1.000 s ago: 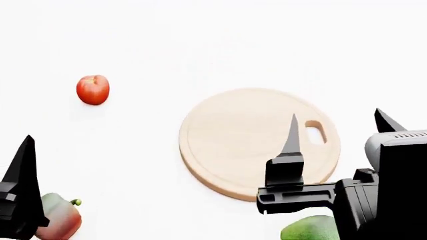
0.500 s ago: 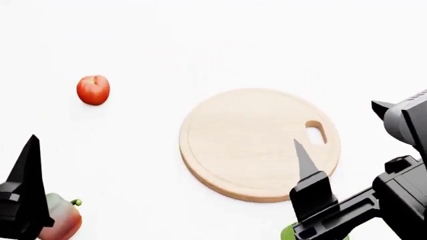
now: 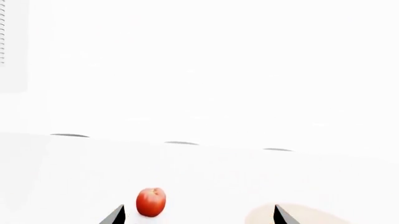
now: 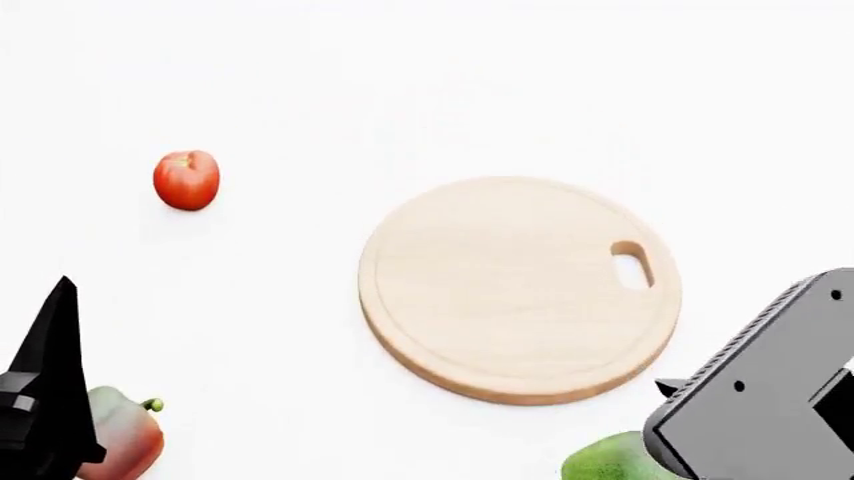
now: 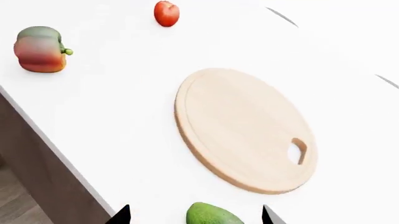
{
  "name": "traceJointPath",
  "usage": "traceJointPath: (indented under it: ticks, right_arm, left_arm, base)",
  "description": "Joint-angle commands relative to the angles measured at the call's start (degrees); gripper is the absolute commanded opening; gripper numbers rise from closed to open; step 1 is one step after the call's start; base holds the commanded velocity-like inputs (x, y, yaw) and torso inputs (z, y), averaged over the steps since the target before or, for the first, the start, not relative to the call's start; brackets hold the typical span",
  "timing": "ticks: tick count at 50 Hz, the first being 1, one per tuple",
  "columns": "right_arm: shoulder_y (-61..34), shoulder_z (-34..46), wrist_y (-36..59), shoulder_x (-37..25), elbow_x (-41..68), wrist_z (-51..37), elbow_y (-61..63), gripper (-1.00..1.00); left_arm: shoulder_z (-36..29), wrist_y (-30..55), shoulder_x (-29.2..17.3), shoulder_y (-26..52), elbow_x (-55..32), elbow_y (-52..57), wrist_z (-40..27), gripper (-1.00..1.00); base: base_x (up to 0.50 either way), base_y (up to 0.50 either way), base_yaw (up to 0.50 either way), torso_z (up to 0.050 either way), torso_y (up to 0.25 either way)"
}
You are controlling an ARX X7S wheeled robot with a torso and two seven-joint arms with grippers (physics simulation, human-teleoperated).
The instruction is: Place the avocado, onion, tomato and bell pepper on the cutting board.
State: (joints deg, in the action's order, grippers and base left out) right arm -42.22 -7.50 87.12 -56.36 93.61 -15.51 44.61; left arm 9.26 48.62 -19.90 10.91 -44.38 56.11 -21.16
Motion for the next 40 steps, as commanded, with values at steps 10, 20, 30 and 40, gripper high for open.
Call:
traceJointPath:
  ticks: [10, 20, 30, 40]
  right_arm:
    - [6.1, 11.5, -7.8, -1.8, -28.4, 17.1, -0.1, 1.00]
    - [6.1, 22.0, -15.1, -5.9, -42.5, 23.3, -5.2, 1.00]
    - [1.4, 31.1, -17.3, -5.4, -49.5, 28.3, -6.8, 1.00]
    - [-2.6, 39.4, -20.2, -2.9, -56.2, 32.0, -9.9, 1.00]
  left_arm:
    - [-0.3, -1.1, -1.3, -1.5, -0.9, 0.4, -1.4, 1.00]
    - [-0.3, -1.7, -1.8, -2.5, -1.4, 0.9, -2.4, 1.00]
    - [-0.7, -1.7, -2.3, -3.1, -2.5, 2.1, -4.1, 1.00]
    - [-0.7, -2.1, -3.5, -3.4, -4.4, 2.8, -6.1, 1.00]
  base:
    - [0.00, 0.00, 0.00, 0.000, 0.000]
    - [0.00, 0.00, 0.00, 0.000, 0.000]
    - [0.00, 0.00, 0.00, 0.000, 0.000]
    - [0.00, 0.00, 0.00, 0.000, 0.000]
